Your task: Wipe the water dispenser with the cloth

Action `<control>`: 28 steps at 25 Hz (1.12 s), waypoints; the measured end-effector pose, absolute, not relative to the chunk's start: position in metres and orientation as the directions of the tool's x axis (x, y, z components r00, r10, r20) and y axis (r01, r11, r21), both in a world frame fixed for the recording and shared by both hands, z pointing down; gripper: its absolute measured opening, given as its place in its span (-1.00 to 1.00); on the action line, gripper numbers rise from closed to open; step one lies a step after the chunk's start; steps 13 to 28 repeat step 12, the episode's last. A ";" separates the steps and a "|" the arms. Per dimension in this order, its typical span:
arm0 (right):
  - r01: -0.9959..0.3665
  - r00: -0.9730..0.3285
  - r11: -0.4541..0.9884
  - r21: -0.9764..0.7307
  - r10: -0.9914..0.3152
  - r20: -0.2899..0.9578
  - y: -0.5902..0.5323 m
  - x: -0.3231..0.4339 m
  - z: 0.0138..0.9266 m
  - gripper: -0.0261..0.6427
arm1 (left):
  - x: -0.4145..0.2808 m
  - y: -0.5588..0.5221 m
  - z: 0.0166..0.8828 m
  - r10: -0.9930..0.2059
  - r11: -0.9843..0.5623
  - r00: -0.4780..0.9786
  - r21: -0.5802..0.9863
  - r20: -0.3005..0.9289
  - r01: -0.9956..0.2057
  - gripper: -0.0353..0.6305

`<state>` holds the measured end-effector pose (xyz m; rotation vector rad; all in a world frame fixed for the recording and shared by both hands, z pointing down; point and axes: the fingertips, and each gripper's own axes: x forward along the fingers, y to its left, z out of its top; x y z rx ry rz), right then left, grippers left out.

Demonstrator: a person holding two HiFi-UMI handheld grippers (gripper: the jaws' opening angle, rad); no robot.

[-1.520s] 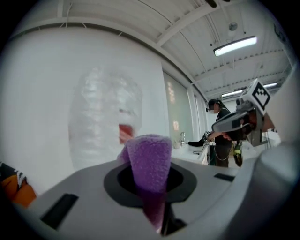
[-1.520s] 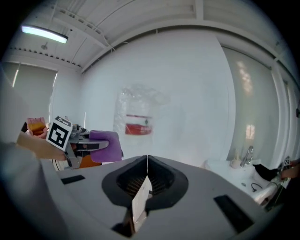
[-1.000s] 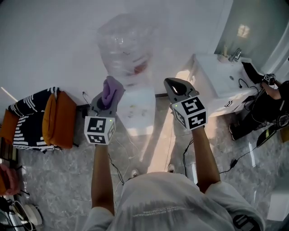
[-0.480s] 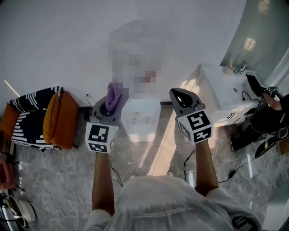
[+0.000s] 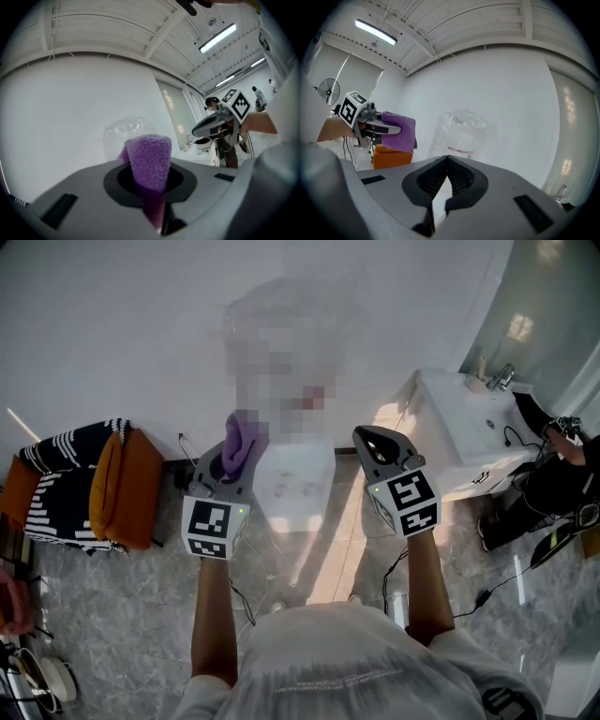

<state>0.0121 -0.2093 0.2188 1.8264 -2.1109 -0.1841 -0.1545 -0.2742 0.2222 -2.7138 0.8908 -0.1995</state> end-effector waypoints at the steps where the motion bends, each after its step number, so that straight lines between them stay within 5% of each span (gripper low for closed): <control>1: -0.934 -0.114 0.165 0.318 -0.978 0.173 -0.211 0.012 0.219 -0.88 | -0.154 -0.275 0.223 -0.597 -0.773 0.801 -0.302 0.047 -0.558 -0.74; 28: -0.924 -0.119 0.184 0.334 -0.971 0.206 -0.213 0.016 0.231 -0.88 | -0.145 -0.274 0.240 -0.584 -0.790 0.806 -0.297 0.098 -0.536 -0.74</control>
